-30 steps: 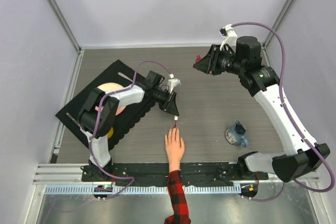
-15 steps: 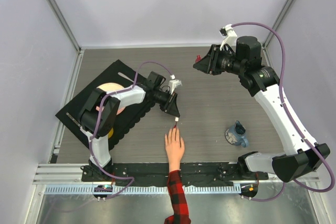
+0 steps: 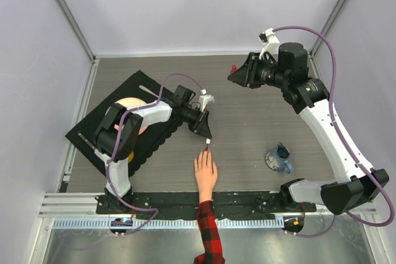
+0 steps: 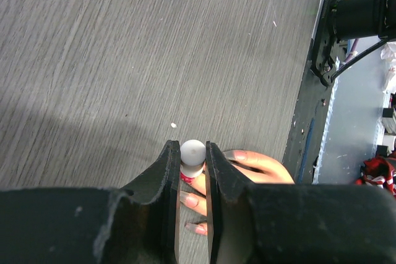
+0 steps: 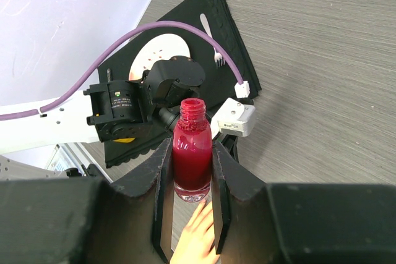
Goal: Paint the nails
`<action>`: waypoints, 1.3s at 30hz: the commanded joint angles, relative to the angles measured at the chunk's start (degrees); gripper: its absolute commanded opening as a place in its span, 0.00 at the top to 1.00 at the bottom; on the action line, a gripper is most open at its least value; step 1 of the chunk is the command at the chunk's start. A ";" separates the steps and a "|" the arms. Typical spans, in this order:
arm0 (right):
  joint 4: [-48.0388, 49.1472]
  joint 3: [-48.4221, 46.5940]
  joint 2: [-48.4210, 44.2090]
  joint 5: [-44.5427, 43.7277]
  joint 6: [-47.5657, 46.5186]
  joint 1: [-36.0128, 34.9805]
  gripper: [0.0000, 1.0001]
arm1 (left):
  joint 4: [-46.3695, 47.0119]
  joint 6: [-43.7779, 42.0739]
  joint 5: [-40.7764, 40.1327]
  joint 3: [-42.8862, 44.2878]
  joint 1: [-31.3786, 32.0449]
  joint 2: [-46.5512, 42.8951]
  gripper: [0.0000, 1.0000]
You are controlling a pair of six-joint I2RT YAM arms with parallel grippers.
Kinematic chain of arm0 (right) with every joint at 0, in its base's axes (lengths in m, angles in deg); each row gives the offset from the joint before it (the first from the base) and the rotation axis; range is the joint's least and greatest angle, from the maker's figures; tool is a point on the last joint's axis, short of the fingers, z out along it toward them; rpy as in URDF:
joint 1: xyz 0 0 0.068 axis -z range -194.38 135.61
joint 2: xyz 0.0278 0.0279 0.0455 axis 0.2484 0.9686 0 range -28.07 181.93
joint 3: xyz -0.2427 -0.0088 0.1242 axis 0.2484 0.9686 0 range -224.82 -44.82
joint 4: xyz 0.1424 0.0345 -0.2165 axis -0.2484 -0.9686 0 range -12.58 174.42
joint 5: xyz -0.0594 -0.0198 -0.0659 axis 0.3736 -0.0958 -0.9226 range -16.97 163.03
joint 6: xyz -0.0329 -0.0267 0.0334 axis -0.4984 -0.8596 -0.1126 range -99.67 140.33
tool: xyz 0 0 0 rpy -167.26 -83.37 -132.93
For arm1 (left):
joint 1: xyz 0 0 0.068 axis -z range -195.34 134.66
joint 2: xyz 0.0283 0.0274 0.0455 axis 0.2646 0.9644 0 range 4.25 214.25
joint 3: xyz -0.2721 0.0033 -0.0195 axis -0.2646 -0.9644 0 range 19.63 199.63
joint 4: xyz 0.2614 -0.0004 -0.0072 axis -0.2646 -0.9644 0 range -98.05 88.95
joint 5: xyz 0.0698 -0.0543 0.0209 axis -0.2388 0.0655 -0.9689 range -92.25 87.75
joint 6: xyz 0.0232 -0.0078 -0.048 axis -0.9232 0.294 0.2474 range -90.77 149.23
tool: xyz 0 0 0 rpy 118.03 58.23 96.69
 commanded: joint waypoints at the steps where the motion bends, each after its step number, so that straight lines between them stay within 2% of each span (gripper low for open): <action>1: 2.69 -0.98 -0.92 0.96 -0.10 0.19 0.99 | 0.31 -1.40 0.66 0.43 0.08 -0.02 1.00; 28: 2.86 -0.54 -1.18 1.13 0.52 0.28 0.99 | 0.93 -1.39 0.49 -0.89 0.08 -0.55 1.00; 39: 2.86 -0.63 -1.27 1.05 0.43 0.19 0.99 | -0.21 1.59 -2.67 5.52 -1.42 -1.95 1.00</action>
